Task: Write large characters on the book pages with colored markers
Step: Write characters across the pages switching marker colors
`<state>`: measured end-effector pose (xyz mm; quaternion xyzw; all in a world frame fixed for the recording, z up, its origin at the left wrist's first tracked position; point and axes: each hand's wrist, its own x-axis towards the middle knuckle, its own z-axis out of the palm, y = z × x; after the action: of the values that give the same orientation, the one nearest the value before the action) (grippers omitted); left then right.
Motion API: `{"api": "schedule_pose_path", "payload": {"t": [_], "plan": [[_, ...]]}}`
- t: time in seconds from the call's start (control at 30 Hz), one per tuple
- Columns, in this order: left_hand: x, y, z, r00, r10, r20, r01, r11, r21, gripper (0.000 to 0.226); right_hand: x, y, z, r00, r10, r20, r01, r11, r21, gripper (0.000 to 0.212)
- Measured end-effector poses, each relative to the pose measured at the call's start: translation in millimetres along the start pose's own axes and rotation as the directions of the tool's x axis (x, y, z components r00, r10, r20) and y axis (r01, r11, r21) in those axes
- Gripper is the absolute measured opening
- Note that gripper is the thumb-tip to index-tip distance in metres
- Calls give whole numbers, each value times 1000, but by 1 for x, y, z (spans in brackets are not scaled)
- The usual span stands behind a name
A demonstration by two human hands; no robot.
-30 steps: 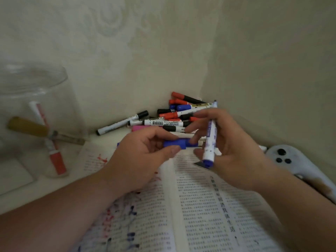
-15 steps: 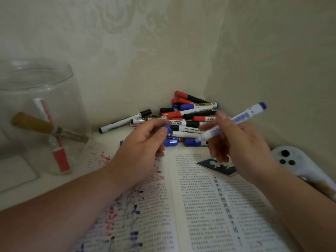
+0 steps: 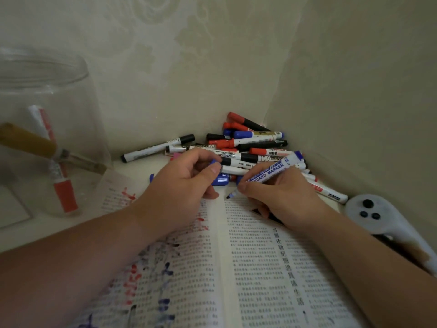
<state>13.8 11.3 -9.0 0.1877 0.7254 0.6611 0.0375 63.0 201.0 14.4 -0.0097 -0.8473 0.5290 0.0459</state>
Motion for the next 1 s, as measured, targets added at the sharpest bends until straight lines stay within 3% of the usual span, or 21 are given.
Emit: {"api": "schedule_pose_path", "payload": {"t": [0.2, 0.43, 0.87, 1.0], "plan": [[3, -3, -2, 998, -32, 54, 28, 998, 61, 11, -1, -4, 0, 998, -7, 61, 14, 994, -111, 9], [2, -1, -5, 989, -49, 139, 42, 998, 53, 12, 3, 1, -1, 999, 33, -26, -36, 995, -96, 14], [-1, -1, -5, 987, -17, 161, 5, 997, 75, 15, -5, -10, 0, 991, 22, 131, -5, 992, -128, 15], [-1, 0, -5, 988, -19, 156, 7, 997, 77, 13, 0, -6, -1, 1000, 15, 9, -13, 988, -153, 19]]}}
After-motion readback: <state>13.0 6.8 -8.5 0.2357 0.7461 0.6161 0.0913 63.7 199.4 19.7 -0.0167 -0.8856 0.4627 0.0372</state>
